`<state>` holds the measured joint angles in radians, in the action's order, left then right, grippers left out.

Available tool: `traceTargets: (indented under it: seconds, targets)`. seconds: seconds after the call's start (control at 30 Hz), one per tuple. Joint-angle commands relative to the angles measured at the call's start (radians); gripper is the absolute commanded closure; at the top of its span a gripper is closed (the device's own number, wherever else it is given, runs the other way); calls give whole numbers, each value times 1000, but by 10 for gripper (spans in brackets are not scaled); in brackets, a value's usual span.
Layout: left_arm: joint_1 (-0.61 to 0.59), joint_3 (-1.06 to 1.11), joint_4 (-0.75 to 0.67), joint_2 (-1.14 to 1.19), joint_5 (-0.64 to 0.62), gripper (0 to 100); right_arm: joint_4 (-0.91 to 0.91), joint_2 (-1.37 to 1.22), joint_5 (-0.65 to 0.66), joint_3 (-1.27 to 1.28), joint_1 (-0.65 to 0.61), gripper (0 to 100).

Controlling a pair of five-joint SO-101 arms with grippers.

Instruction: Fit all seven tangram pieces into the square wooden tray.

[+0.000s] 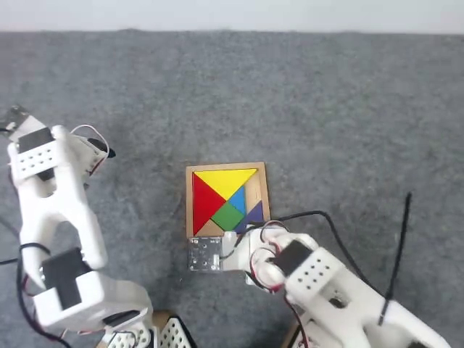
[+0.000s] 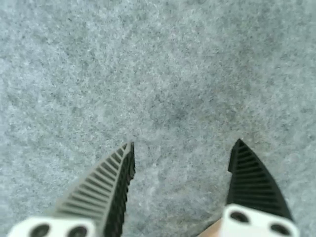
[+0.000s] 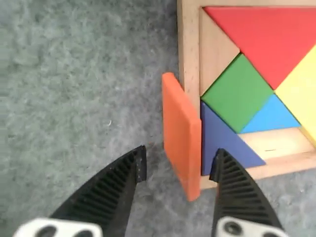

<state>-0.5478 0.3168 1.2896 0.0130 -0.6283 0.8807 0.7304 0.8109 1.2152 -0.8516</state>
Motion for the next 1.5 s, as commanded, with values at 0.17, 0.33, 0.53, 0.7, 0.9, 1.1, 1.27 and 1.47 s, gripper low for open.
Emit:
traceTargets:
  seconds: [0.17,0.33,0.53,0.7,0.9,1.1,1.27,1.47]
  targets:
    - [8,-30,-15,-5,8,706,-119,-176,-9,-83,-5,786]
    - [8,-30,-15,-5,8,706,-127,-177,-9,-83,-4,917]
    - [8,-30,-15,-5,8,706,-125,-176,-26,-83,-2,990]
    - [8,-30,-15,-5,8,706,-91,-176,-120,-155,68,991]
    - [8,-30,-15,-5,9,706,59,-186,-325,-338,200,991]
    - [8,-30,-15,-5,9,706,119,-225,-592,-496,329,992]
    - [8,-30,-14,-5,9,706,124,-467,-813,-661,456,992]
    - [8,-30,-14,-5,9,706,203,-750,-882,-876,464,991]
